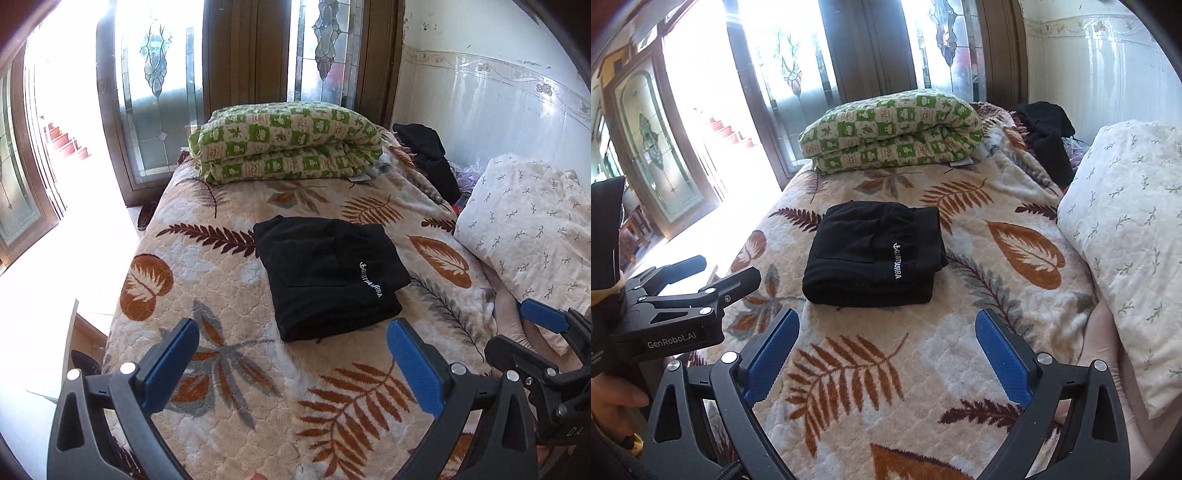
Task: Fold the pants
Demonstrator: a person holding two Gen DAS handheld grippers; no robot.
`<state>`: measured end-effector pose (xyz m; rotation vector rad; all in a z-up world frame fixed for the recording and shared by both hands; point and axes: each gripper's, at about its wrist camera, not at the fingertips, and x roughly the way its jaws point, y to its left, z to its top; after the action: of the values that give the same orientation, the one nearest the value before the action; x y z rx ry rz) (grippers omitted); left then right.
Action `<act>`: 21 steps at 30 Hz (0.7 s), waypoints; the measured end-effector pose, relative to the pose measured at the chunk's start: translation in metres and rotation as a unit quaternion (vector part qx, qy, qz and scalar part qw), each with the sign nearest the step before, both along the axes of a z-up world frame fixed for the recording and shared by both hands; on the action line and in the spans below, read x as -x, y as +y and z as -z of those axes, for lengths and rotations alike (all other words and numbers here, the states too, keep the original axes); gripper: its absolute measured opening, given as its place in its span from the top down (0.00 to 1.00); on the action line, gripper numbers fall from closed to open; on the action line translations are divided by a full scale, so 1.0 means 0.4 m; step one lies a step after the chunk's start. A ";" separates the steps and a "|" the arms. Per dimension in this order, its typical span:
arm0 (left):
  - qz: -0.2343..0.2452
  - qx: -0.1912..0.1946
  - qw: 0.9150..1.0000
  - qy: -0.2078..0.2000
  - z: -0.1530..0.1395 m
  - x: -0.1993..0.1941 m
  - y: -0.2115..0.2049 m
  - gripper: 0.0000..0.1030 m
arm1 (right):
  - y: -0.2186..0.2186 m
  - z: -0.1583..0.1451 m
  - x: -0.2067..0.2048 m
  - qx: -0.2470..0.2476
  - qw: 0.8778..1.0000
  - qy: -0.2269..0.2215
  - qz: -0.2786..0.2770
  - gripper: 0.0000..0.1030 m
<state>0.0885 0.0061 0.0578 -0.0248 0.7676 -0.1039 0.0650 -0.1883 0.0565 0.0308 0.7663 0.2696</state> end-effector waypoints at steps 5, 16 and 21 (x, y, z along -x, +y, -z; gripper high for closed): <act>0.012 -0.002 1.000 -0.009 -0.026 0.022 -0.019 0.00 | -0.001 -0.027 0.019 0.006 1.000 -0.010 0.004 0.06; 0.018 0.001 1.000 -0.011 -0.039 0.047 -0.037 0.00 | -0.011 -0.042 0.037 0.010 1.000 -0.002 0.017 0.06; 0.018 -0.002 1.000 -0.013 -0.037 0.053 -0.039 0.00 | -0.011 -0.044 0.040 0.010 1.000 -0.002 0.017 0.05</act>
<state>0.0673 -0.0097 0.0727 -0.0059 0.7428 -0.1357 0.0489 -0.1928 0.0739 0.0244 0.7640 0.2299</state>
